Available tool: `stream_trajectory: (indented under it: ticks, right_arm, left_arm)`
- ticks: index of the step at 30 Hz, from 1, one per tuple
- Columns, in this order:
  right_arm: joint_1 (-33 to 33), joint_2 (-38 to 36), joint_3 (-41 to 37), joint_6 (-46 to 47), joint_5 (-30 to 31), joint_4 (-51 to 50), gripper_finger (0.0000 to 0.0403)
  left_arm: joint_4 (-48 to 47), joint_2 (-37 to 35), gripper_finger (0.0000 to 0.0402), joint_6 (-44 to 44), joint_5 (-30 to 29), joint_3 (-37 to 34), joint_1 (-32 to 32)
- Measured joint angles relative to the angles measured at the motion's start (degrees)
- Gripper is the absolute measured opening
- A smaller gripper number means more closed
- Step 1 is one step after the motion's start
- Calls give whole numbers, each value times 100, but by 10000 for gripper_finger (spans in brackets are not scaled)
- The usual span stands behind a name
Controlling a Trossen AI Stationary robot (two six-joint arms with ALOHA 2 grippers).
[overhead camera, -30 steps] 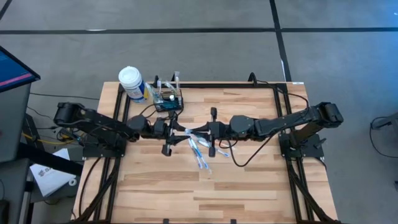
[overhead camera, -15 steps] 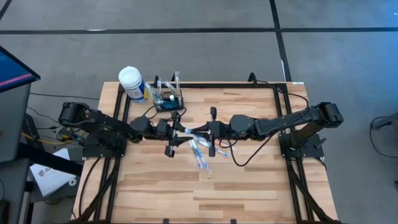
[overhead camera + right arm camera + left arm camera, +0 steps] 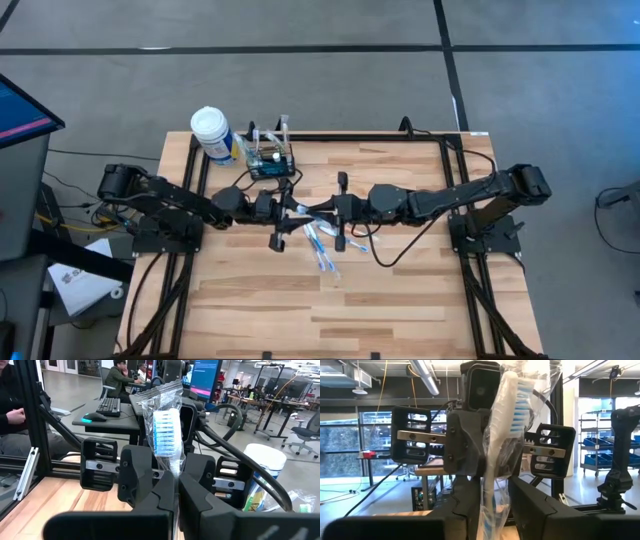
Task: Pick & Place toothbrushing station
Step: Put the blue toothbrush into the black wire organizer
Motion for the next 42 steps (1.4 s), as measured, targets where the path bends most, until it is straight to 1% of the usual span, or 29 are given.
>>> stream_trajectory:
  ticks: [2,6,7,10,13,17,22,26,30,35,39,42]
  right_arm:
    - [0,0,0,0,0,-14,1]
    - [4,0,0,11,-37,-23,4]
    - [8,0,0,-1,-38,-29,5]
    - [7,0,0,-44,-32,-29,15]
    - [4,0,0,-44,-9,-37,34]
    - [2,7,0,-184,0,-82,70]
    - [0,-8,-1,-389,2,-94,124]
    - [-10,-180,-7,-396,27,-383,167]
    - [-59,-472,-7,-263,60,-789,197]
    - [-145,-821,-4,65,63,-1365,211]
    - [-166,-946,-4,154,62,-1811,209]
    - [-162,-944,-4,157,63,-2096,203]
  left_arm:
    - [3,12,74,0,-46,0,-3]
    - [1,13,20,-2,-71,-2,-44]
    - [-1,13,14,-4,-71,-2,-46]
    - [-4,13,16,-1,-138,-2,-48]
    - [-9,13,12,6,-266,-30,-46]
    - [-13,13,10,8,-412,-74,-46]
    - [-23,13,10,68,-516,-74,-47]
    - [-45,-16,10,159,-778,-151,-39]
    - [-95,-216,10,158,-1123,-401,38]
    - [-89,-684,10,156,-1434,-730,144]
    - [-490,-1166,10,155,-1986,-1011,258]
    - [-695,-1479,10,154,-2289,-1173,380]
